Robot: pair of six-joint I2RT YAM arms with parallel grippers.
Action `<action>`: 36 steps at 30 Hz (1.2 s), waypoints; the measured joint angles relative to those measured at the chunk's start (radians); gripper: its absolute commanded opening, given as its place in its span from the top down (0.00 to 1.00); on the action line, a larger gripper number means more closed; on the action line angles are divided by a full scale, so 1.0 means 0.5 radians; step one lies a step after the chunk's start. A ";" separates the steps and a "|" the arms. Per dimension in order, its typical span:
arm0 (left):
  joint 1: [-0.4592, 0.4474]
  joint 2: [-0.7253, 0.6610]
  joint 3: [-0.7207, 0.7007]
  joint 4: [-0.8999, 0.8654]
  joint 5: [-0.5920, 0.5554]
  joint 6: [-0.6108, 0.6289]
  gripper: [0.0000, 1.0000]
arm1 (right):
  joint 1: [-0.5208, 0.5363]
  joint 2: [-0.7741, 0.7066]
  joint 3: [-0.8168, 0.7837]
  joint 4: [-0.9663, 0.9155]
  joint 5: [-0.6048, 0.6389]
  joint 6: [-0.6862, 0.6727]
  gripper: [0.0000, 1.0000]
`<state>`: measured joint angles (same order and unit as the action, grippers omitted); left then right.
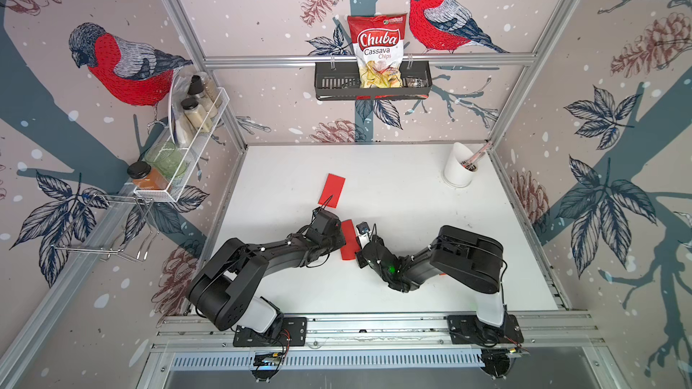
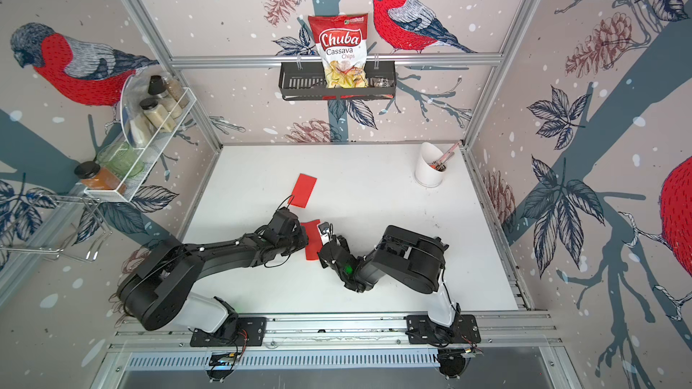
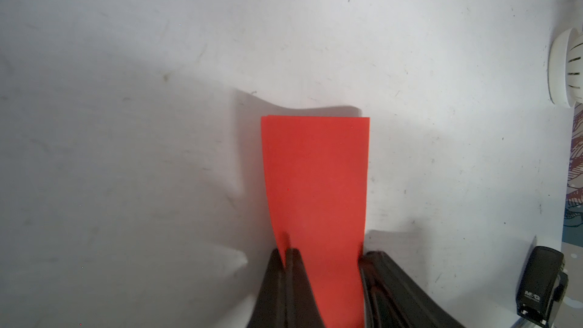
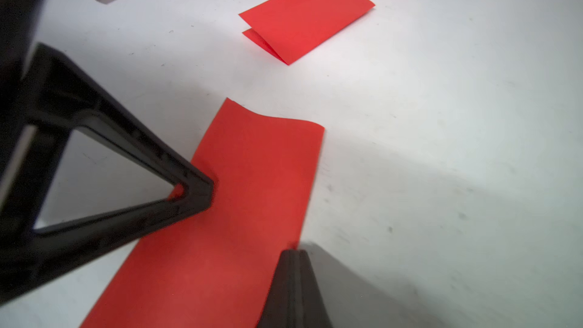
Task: Fold the square paper along the opposite sides
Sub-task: Smooth out the paper at the center of the board, then place the paper at the center of the board.
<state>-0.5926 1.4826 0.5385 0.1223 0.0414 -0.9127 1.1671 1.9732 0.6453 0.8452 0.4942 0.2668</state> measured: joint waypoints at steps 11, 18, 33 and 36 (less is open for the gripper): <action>0.000 0.062 0.050 0.015 0.002 0.007 1.00 | 0.105 -0.285 -0.188 -0.002 0.038 -0.061 1.00; 0.000 0.092 0.084 0.008 -0.005 0.011 1.00 | 0.137 -0.037 -0.134 0.158 -0.002 -0.049 1.00; -0.002 0.635 0.973 -0.253 0.042 0.420 1.00 | -0.411 -1.070 -0.530 -0.366 0.016 0.002 1.00; -0.002 0.862 1.329 -0.295 0.097 0.577 1.00 | -0.485 -1.106 -0.575 -0.378 -0.019 0.001 1.00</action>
<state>-0.5934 1.9137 1.2030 -0.0254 0.0898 -0.6243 0.9245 1.4200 0.3580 0.6559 0.4847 0.2672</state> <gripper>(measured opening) 0.049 0.059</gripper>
